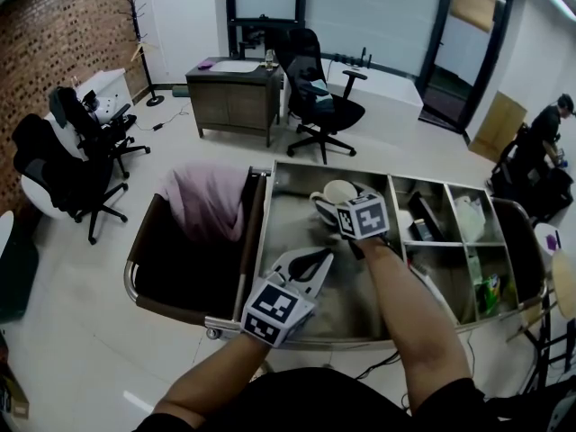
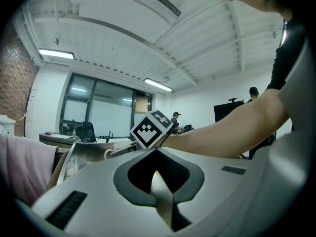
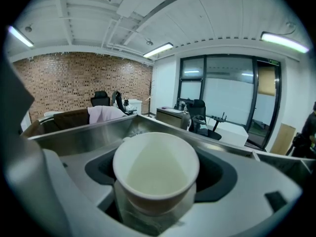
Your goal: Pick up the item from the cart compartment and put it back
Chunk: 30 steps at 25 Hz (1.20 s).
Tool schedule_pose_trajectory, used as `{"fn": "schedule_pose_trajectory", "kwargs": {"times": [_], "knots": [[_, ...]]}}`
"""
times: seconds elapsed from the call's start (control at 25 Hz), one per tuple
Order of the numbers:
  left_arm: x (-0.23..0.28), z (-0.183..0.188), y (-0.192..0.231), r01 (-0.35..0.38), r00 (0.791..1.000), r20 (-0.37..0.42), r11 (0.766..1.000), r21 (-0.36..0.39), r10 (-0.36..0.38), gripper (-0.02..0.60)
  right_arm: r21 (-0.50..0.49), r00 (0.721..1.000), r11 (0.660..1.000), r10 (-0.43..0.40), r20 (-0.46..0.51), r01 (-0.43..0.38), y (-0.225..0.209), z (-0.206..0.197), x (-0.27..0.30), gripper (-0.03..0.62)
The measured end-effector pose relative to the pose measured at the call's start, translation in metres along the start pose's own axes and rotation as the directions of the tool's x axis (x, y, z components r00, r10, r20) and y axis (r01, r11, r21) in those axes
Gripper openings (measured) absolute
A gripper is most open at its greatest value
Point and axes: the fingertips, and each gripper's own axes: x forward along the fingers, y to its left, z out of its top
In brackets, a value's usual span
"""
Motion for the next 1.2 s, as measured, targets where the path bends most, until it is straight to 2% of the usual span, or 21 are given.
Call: {"fn": "schedule_pose_trajectory", "kwargs": {"times": [0.48,0.72,0.92,1.2], "knots": [[-0.002,0.002,0.001,-0.005,1.000,0.006,1.000,-0.003,0.005,0.000,0.093,0.993,0.995,0.007,0.118,-0.018,0.010,0.038,-0.059,0.456],[-0.004,0.004,-0.001,-0.003,1.000,0.015,1.000,-0.003,0.003,0.000,0.160,0.981,0.984,0.041,0.190,-0.072,0.021,0.038,-0.104,0.456],[-0.005,0.005,0.000,-0.008,1.000,0.022,1.000,0.003,0.008,0.000,0.125,0.963,0.986,0.076,0.259,-0.112,0.041,0.035,-0.144,0.456],[-0.007,0.007,-0.001,-0.015,0.999,0.034,1.000,0.014,0.015,0.000,0.072,0.965,0.995,0.052,0.257,-0.072,0.055,0.011,-0.180,0.456]]}}
